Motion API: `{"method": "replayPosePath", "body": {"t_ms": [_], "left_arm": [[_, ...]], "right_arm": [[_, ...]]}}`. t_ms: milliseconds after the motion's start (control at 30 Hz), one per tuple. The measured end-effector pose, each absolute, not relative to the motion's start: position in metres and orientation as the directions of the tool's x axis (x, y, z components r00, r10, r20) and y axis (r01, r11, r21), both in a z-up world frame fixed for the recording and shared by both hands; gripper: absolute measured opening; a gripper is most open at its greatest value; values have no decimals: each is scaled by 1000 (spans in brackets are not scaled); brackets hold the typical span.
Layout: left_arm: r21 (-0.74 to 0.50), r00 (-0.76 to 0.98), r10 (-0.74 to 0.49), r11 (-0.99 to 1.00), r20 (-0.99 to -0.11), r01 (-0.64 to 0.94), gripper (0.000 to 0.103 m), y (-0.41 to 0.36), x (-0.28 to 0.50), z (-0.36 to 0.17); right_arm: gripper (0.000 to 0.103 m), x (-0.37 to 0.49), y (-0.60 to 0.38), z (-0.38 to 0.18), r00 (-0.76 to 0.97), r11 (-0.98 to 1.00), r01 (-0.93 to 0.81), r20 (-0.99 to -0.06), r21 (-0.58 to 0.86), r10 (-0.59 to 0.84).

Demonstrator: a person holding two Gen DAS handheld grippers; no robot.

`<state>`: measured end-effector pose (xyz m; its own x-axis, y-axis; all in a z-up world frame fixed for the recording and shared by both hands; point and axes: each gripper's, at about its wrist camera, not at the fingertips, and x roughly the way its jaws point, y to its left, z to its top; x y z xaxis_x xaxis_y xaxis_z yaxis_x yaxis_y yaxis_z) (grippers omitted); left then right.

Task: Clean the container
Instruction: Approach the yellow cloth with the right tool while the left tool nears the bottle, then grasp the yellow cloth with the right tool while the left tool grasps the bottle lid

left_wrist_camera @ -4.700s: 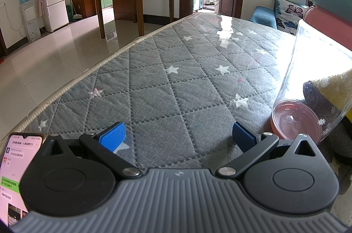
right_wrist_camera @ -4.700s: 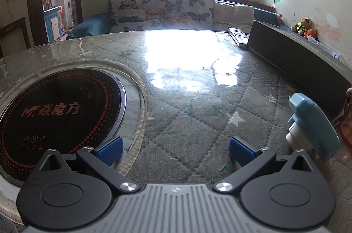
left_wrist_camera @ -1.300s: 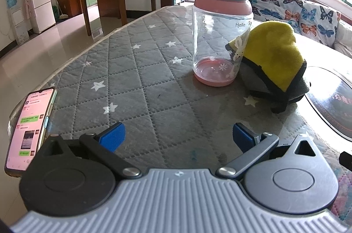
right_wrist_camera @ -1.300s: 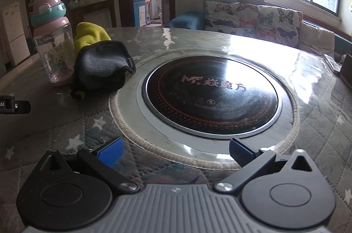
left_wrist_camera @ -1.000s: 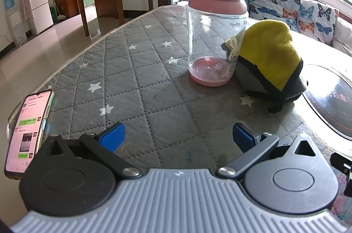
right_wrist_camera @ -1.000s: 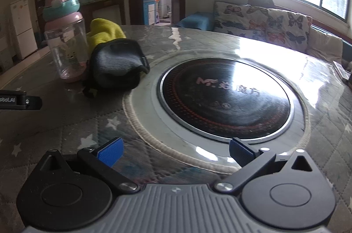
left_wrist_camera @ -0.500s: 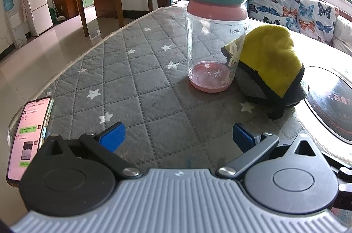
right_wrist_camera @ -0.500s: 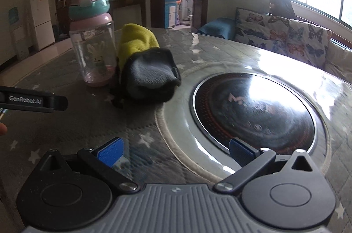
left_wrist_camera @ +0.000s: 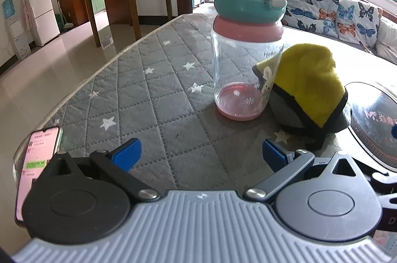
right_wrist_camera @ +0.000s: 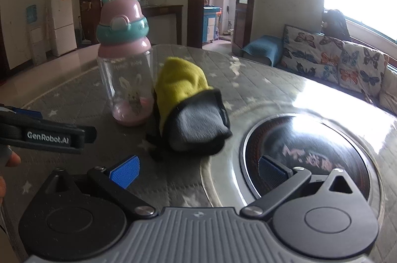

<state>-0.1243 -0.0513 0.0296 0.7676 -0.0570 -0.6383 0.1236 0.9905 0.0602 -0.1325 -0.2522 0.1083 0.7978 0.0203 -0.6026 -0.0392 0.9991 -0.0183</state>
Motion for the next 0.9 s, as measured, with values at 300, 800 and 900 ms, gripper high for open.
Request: {"method": "replayPosePath", "body": {"t_ms": [300,800,900], "left_arm": [[57,796,-69,990,-601,129,103,-46,-108,55],[9,837,-159,981,-523,192,103,-56,-89,108],[-5,844,-174,980,-507,198,103,-60,-83,117]], "right_arm": [[103,-99,-246,113,820,998,-68,-570,2,58],[87,-47,-243,108,816,994,-105,-569,35,106],[80,-41,-247,107,811,994,-87,-575,68,110]]}}
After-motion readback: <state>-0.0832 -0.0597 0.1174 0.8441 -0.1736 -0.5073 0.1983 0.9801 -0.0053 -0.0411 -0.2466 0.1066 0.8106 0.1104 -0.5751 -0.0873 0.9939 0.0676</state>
